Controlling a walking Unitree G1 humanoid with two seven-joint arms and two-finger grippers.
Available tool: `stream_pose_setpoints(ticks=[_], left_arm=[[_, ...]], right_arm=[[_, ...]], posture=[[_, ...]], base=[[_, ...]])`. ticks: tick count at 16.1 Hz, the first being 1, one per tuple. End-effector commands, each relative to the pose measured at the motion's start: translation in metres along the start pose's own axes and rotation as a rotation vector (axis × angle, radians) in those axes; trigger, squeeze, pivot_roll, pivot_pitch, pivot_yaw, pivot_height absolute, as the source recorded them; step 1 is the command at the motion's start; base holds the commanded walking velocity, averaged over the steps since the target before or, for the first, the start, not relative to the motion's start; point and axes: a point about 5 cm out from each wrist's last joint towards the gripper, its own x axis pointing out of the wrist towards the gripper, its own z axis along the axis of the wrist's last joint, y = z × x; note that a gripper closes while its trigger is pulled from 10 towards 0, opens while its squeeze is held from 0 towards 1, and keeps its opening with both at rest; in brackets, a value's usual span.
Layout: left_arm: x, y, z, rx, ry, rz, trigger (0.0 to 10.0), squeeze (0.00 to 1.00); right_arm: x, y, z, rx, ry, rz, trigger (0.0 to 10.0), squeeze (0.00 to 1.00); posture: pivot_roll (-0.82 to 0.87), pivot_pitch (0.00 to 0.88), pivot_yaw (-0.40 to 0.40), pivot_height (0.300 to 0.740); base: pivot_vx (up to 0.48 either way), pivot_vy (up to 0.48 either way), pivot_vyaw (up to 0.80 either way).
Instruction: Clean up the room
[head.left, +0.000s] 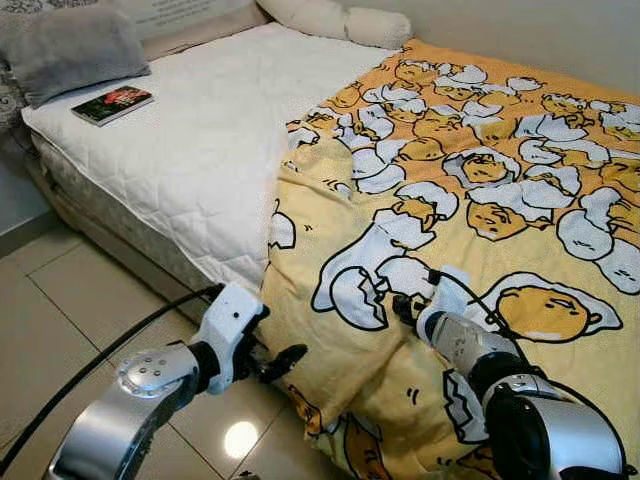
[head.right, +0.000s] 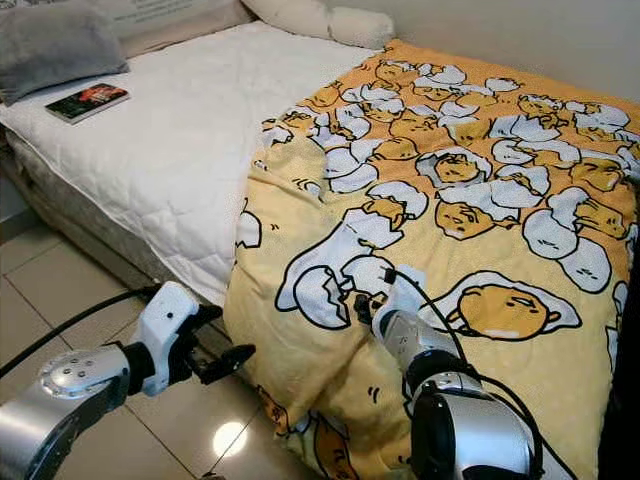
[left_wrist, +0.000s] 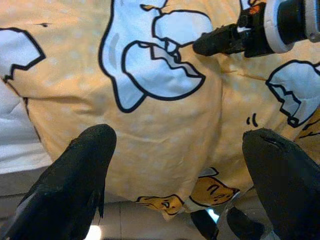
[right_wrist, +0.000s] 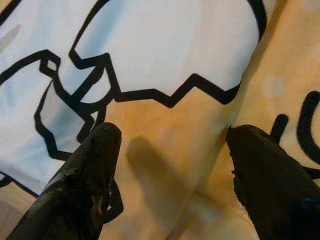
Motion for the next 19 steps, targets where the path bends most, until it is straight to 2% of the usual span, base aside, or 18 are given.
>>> stream_pose_setpoints(ticks=[1,2,3,4,6,7,19], left_arm=[[0.001,0.000,0.004,0.013,-0.006,-0.004,10.0,0.81],[0.002,-0.002,0.006,0.001,-0.024,-0.024,10.0,0.82],[0.003,-0.006,0.010,-0.021,-0.048,-0.054,10.0,0.82],[0.004,-0.006,0.011,-0.025,-0.052,-0.059,10.0,0.82],[0.002,-0.014,0.018,-0.080,-0.102,-0.136,10.0,0.82],[0.002,-0.015,0.019,-0.082,-0.110,-0.146,10.0,0.82],[0.002,-0.009,0.021,-0.071,-0.085,-0.136,10.0,0.82]], right_arm=[[0.000,0.008,0.005,0.028,-0.004,0.038,9.9,0.00],[0.001,0.010,0.005,0.022,-0.001,0.051,3.2,0.00],[0.001,0.011,0.004,0.017,0.004,0.059,1.1,0.00],[0.001,0.011,0.004,0.015,0.005,0.061,0.0,0.00],[0.001,0.013,0.002,0.010,0.012,0.077,0.0,0.00],[0.001,0.013,0.002,0.008,0.013,0.078,0.0,0.00],[0.001,0.013,-0.001,0.009,0.007,0.071,0.0,0.00]], posture=[[-0.08,0.000,-0.041,0.740],[-0.08,0.000,-0.042,0.740],[-0.08,0.000,-0.045,0.740],[-0.08,0.000,-0.046,0.740],[-0.08,0.000,-0.046,0.740],[-0.09,0.000,-0.045,0.740],[-0.09,0.000,-0.029,0.740]], base=[[0.000,0.000,0.00],[0.000,0.000,0.00],[0.000,0.000,0.00],[0.000,0.000,0.00],[0.000,0.000,0.00],[0.000,0.000,0.00],[0.000,0.000,0.00]])
